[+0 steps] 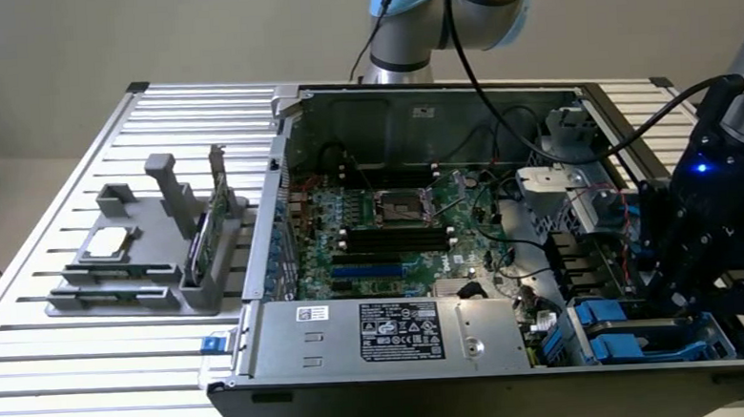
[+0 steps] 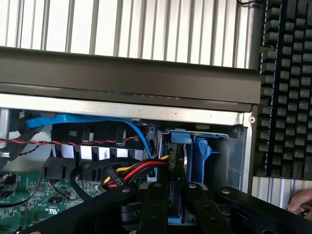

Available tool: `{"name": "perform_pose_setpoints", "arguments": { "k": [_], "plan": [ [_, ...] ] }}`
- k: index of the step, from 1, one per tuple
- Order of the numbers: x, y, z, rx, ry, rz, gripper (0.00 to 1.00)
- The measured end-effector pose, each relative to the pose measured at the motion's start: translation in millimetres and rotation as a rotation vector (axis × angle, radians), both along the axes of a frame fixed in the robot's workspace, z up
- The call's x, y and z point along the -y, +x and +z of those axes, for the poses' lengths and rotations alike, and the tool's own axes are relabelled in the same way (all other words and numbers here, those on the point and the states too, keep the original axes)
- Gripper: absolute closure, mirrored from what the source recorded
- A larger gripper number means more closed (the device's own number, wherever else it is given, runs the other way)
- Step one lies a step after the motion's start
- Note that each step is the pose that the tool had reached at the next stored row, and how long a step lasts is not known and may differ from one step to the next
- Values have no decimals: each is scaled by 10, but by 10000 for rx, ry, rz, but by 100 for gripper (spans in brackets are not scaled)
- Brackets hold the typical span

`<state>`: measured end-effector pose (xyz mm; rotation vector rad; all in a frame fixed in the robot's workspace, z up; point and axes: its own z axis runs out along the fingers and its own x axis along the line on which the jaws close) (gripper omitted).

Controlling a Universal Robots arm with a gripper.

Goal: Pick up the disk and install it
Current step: 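Insert the first disk wire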

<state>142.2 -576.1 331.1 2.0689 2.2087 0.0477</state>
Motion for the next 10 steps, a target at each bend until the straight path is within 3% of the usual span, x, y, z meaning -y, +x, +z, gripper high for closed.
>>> {"name": "perform_pose_setpoints", "arguments": {
  "k": [10],
  "plan": [
    [0,-1,-2,-1,-2,0,82]
  ]
}}
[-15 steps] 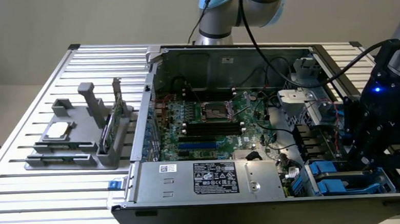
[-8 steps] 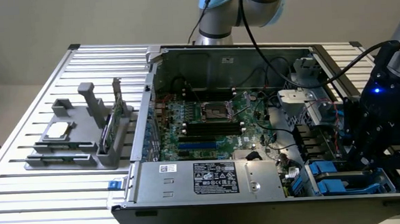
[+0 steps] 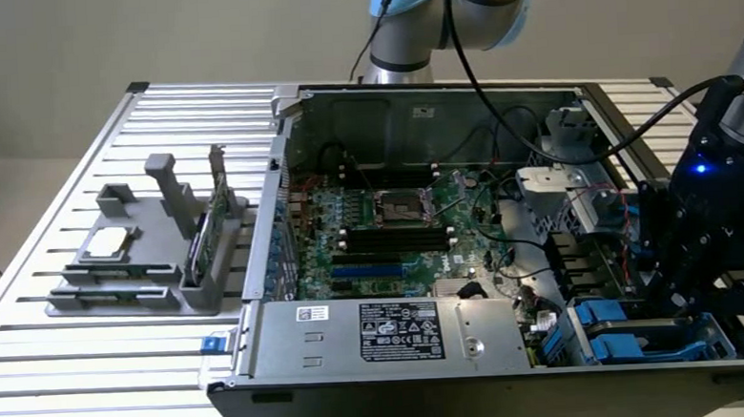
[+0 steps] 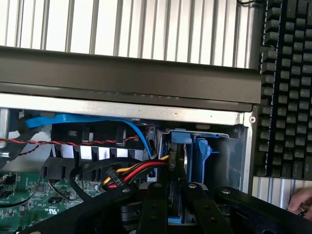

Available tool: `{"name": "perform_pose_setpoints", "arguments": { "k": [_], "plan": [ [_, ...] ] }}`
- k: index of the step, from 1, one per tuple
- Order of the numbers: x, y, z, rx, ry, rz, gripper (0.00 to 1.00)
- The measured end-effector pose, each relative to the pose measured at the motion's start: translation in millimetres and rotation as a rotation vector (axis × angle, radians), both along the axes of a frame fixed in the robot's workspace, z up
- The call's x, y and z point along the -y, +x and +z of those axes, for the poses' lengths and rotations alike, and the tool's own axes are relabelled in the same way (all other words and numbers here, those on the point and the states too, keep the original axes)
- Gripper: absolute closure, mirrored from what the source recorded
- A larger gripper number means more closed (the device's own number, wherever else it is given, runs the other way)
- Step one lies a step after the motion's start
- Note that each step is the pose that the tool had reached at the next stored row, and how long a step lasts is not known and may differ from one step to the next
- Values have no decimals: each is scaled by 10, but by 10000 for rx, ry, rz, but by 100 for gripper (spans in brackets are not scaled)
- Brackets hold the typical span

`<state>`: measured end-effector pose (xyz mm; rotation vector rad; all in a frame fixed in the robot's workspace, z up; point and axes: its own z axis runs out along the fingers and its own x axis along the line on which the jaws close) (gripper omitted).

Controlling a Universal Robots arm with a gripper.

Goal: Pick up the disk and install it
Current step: 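Insert the first disk wire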

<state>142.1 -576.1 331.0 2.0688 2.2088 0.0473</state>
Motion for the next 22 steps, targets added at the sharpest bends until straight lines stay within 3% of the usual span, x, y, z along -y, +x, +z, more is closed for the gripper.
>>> {"name": "perform_pose_setpoints", "arguments": {
  "k": [6,12,16,19,22],
  "plan": [
    [-1,0,8,-22,-52,0,82],
    [-1,0,10,-21,-62,1,82],
    [-1,-8,24,-22,-59,0,74],
    [-1,-13,69,-22,-58,0,74],
    [-3,-16,177,-22,-58,1,74]
  ]
}}
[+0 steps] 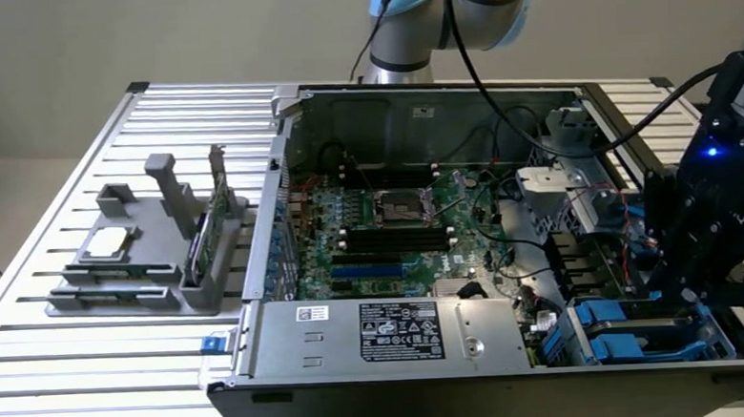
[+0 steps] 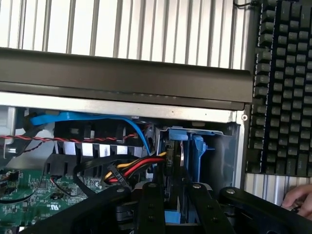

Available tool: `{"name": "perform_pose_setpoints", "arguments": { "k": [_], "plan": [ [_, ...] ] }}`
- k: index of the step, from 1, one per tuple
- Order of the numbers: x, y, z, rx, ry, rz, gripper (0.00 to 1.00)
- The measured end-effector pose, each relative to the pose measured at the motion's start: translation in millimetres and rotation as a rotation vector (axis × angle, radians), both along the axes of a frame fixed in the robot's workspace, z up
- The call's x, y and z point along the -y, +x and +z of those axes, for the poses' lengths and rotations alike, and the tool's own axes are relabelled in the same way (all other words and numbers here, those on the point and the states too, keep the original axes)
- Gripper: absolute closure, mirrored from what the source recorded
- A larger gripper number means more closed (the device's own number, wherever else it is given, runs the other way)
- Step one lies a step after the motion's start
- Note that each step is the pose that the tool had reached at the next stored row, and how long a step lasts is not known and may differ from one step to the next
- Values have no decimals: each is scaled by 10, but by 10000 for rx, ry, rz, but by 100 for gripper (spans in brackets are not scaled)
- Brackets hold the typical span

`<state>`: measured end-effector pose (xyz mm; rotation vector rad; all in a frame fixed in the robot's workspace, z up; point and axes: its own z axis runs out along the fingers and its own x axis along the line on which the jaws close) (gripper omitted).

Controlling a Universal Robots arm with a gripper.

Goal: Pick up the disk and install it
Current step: 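Insert the first disk wire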

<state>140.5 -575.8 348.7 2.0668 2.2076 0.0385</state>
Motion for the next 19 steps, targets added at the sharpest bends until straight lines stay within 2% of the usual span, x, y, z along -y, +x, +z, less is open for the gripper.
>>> {"name": "perform_pose_setpoints", "arguments": {
  "k": [10,15,19],
  "plan": [
    [-6,-1,332,0,0,-1,74],
    [-35,-26,381,0,2,-1,74],
    [-89,-54,403,2,1,0,74]
  ]
}}
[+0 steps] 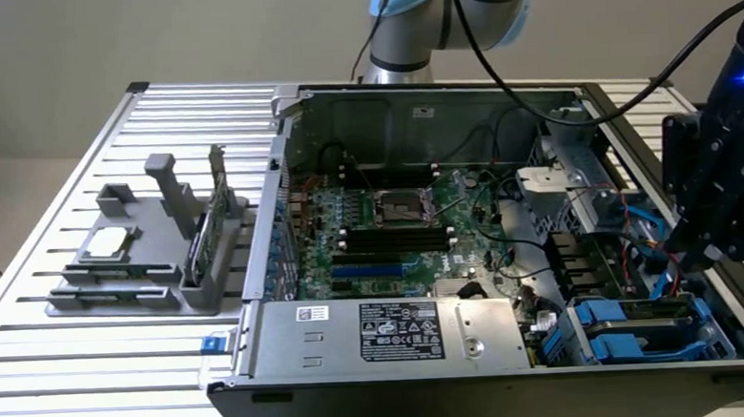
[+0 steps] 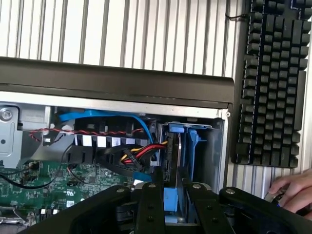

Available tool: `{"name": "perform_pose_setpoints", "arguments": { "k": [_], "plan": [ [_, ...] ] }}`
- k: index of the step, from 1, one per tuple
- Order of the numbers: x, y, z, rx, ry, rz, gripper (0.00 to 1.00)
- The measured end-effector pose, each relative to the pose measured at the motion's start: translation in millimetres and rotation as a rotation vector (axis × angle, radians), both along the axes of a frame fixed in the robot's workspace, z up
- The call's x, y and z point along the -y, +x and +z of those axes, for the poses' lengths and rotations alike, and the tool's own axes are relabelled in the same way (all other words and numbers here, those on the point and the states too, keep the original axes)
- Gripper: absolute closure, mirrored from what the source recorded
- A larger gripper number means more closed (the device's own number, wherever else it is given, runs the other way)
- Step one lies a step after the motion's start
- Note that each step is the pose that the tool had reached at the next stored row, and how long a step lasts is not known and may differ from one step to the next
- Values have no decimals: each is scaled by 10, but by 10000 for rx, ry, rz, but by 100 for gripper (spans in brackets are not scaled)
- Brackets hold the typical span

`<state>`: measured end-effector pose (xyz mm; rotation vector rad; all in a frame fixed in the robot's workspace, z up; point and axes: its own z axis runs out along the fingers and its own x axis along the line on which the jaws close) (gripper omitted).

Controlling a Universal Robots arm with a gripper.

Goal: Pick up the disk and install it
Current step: 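Insert the first disk wire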

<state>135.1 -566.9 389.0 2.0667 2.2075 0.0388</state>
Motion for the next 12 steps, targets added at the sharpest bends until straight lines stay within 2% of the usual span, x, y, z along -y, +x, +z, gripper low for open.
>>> {"name": "perform_pose_setpoints", "arguments": {
  "k": [3,7,12],
  "plan": [
    [-35,-50,0,8,14,-12,74],
    [-40,-140,-2,9,20,-159,74],
    [-58,-159,-58,9,25,-417,74]
  ]
}}
